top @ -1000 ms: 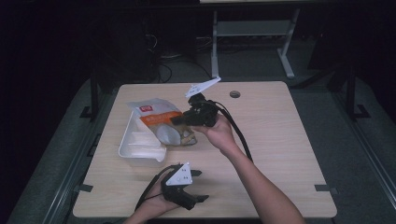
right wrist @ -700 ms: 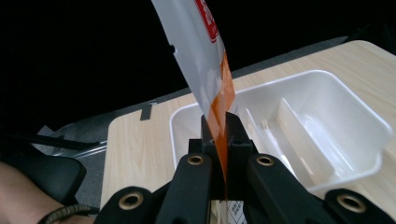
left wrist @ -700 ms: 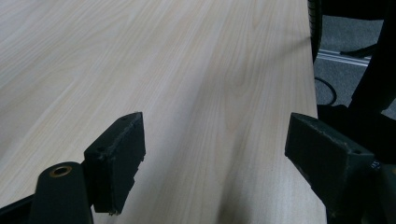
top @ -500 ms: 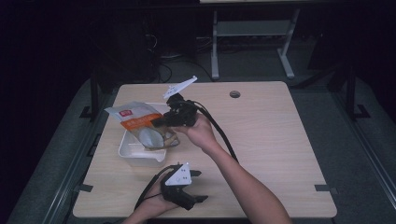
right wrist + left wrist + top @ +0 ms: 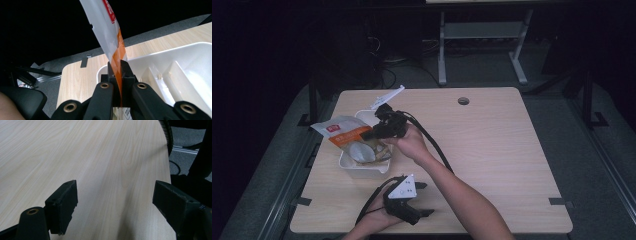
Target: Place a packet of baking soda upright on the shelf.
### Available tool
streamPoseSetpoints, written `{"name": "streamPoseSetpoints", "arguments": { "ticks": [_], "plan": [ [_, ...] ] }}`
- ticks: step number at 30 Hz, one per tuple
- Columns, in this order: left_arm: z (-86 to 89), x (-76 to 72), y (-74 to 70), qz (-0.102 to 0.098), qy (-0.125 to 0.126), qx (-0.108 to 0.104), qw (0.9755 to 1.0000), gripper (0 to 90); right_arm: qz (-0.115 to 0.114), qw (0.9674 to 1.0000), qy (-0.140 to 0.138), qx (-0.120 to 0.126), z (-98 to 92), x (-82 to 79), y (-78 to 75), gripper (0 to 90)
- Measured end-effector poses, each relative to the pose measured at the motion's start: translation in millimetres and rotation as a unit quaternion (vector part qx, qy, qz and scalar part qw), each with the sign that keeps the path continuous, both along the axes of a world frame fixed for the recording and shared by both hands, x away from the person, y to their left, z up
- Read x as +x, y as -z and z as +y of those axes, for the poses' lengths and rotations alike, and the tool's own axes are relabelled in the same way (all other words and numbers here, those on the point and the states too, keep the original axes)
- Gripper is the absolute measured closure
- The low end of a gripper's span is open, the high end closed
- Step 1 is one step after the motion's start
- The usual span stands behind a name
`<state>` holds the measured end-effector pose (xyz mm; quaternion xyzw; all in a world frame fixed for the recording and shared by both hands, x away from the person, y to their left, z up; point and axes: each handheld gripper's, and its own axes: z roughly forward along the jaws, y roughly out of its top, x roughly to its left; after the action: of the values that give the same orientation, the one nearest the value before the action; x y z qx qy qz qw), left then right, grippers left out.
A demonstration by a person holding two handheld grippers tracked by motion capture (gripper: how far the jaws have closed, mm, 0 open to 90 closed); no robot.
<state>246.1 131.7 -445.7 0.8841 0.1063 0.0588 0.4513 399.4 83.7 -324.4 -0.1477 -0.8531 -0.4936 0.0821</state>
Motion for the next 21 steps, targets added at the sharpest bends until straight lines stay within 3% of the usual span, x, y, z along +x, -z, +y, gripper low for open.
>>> {"name": "streamPoseSetpoints", "arguments": {
  "ticks": [7, 14, 16, 21],
  "plan": [
    [0.1, 0.0, 0.3, 0.0, 0.001, 0.001, 1.0, 19.8, 0.01, 0.9999, -0.011, -0.006, 11.0, 3.6, 14.2, 89.8],
    [-0.5, -1.0, 0.3, 0.001, 0.001, -0.001, 1.0, 19.8, 0.022, 0.9995, -0.005, -0.023, 14.2, 5.2, 39.7, 89.5],
    [-0.9, -1.1, 0.2, 0.0, 0.002, 0.002, 1.0, 19.8, 0.026, 0.9995, -0.001, -0.02, 10.8, 5.9, 41.4, 88.8],
    [-1.7, -1.3, 0.4, 0.0, 0.003, 0.0, 1.0, 19.8, 0.013, 0.9991, -0.002, -0.041, 5.7, 4.3, 41.3, 84.0]
  ]
}}
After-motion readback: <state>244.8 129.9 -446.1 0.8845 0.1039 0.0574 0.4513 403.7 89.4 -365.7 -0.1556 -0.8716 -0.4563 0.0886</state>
